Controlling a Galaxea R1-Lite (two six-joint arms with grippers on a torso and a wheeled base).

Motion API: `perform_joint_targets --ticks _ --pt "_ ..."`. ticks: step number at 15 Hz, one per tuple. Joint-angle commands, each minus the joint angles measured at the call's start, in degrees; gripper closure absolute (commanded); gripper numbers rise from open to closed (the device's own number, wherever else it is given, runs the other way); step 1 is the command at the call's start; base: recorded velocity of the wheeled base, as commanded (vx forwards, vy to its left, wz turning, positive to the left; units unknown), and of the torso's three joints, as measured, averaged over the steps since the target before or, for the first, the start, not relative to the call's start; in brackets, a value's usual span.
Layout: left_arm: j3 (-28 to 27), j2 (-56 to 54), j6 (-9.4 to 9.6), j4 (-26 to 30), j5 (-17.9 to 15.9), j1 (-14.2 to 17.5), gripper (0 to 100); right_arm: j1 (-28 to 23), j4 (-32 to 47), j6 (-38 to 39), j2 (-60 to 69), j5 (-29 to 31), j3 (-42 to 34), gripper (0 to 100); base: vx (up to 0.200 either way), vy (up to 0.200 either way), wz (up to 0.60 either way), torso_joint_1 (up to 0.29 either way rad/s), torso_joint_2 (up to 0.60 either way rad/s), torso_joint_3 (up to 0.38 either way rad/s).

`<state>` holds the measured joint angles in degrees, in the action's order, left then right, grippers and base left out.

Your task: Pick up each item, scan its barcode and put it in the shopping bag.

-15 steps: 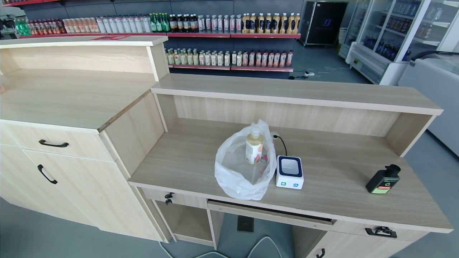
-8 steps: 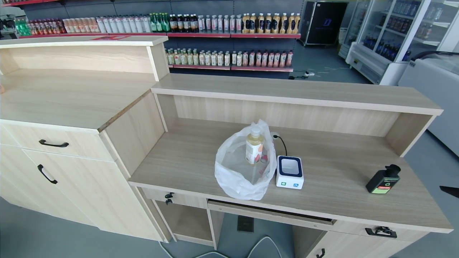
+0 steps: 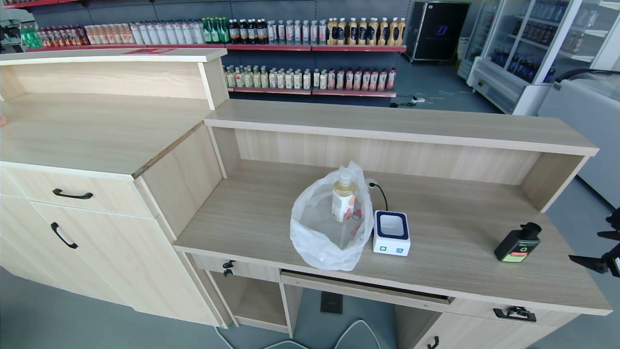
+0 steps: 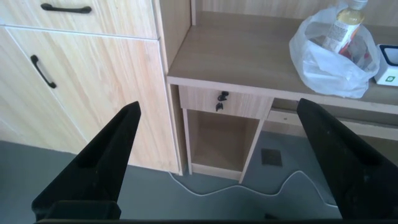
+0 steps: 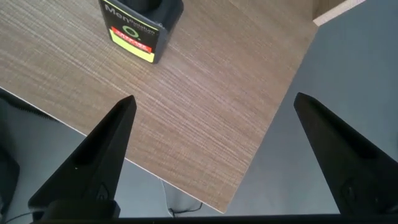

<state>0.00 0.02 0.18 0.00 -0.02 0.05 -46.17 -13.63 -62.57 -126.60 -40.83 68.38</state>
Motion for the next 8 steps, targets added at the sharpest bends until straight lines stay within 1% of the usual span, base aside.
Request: perform_joint_targets --ticks 1,8 --pt "0.00 -0.02 -0.01 0.00 0.02 0.04 0 1.43 0.01 0.00 -2.69 -0.13 2.11 0 0.000 0.000 0.00 0.000 0.00 0.000" --pt "0.00 -0.02 -0.01 0.00 0.02 0.04 0 5.74 0.09 0.17 -7.70 -0.31 5.71 0 0.000 0.000 0.00 0.000 0.00 0.000"
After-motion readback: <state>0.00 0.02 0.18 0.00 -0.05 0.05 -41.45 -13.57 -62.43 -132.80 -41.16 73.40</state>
